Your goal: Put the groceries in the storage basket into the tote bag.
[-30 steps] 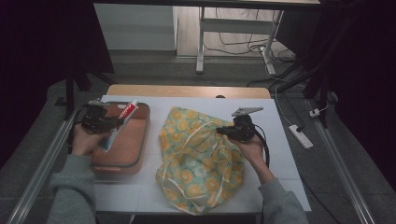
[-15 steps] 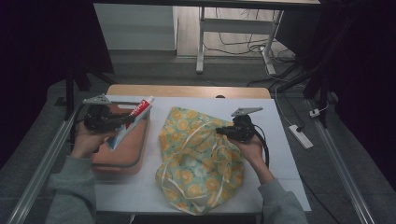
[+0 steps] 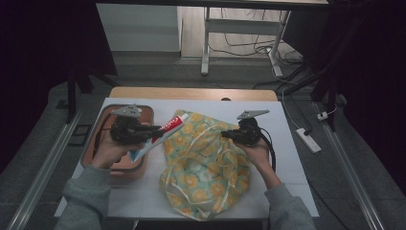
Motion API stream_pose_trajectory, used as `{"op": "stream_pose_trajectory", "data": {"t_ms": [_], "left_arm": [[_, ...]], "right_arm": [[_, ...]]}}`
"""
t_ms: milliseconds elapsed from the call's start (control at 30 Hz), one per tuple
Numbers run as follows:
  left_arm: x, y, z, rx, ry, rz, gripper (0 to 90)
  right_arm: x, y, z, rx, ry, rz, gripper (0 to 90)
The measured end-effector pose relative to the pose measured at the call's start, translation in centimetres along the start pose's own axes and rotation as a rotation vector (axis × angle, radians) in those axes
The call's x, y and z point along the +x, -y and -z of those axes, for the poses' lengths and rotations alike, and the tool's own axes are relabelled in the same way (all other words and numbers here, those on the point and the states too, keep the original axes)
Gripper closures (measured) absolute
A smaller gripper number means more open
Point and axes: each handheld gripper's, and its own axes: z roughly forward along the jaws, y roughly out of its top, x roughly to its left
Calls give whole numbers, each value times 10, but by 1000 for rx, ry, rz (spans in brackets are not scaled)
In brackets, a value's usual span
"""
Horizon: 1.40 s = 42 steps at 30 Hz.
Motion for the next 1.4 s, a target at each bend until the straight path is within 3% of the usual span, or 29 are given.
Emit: {"op": "stream_pose_trajectory", "data": {"t_ms": [67,300,467,767,1100,1400], "left_arm": [[-7,-3,-9,14,27,-19,807],[-27,-10,-22,30,61,-75,809],[-36,-12,-33,55,62,-102,811],[-58,-13,-62,136,112,-177,815],[-74,-5,-93,246,154,-234,819],[-80,1,-104,303,170,-251,822]], "right_arm": [[0,0,0,-1,1,-1,887],[0,0,2,-5,0,-3,887],[0,0,2,-7,0,-2,887],[-1,-1,6,-24,-5,-9,887],[-1,-2,8,-30,-5,-13,887],[-1,-4,14,-55,-9,-12,887]]}}
